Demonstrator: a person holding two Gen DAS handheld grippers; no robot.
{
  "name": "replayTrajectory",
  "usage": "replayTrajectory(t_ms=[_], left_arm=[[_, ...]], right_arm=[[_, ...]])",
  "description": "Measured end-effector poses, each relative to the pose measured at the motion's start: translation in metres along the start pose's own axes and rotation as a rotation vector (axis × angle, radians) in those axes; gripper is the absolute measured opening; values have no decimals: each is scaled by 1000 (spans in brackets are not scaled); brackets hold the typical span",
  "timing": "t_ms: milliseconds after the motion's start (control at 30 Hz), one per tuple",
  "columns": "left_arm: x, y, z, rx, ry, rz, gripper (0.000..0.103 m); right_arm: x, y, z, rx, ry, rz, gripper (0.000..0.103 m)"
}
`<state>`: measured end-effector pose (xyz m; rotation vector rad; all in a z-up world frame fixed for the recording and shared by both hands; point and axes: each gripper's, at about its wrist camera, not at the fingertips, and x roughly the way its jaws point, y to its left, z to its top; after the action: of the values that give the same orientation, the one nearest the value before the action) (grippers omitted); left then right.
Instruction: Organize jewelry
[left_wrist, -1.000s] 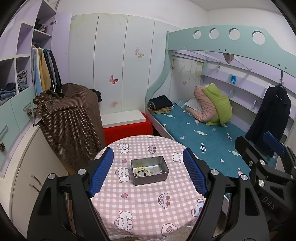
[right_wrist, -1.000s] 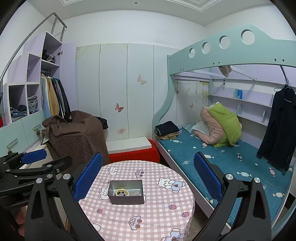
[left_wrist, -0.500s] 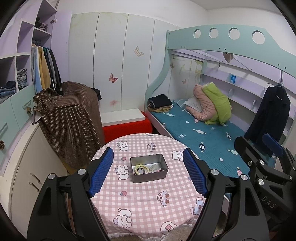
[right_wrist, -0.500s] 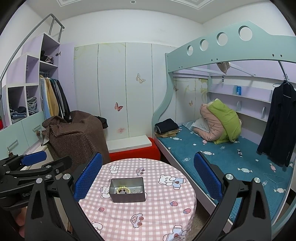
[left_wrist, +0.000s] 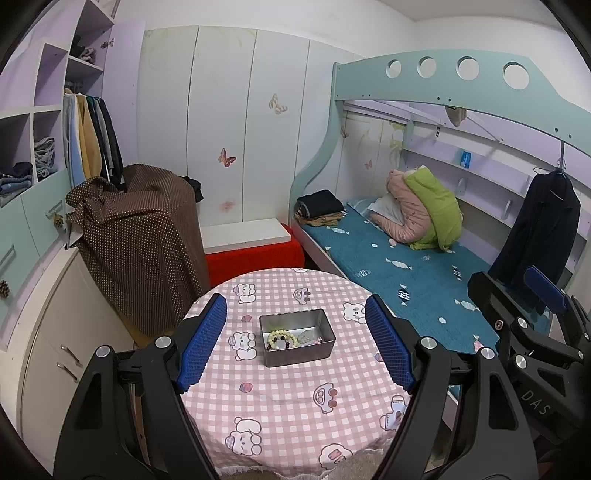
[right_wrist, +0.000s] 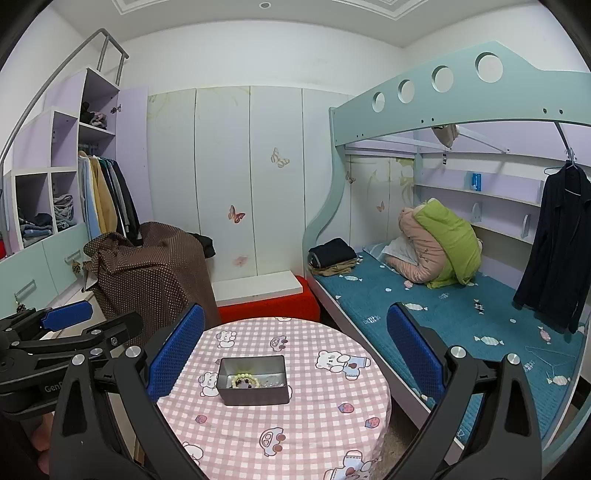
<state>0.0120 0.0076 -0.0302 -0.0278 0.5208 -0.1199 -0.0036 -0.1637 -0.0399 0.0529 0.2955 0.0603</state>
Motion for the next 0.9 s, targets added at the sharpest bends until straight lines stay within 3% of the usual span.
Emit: replayTrajectory(t_ms=[900], left_arm=[[11,4,1,3,0,11,79]], right_arm=[[11,2,-2,3,6,2,95]])
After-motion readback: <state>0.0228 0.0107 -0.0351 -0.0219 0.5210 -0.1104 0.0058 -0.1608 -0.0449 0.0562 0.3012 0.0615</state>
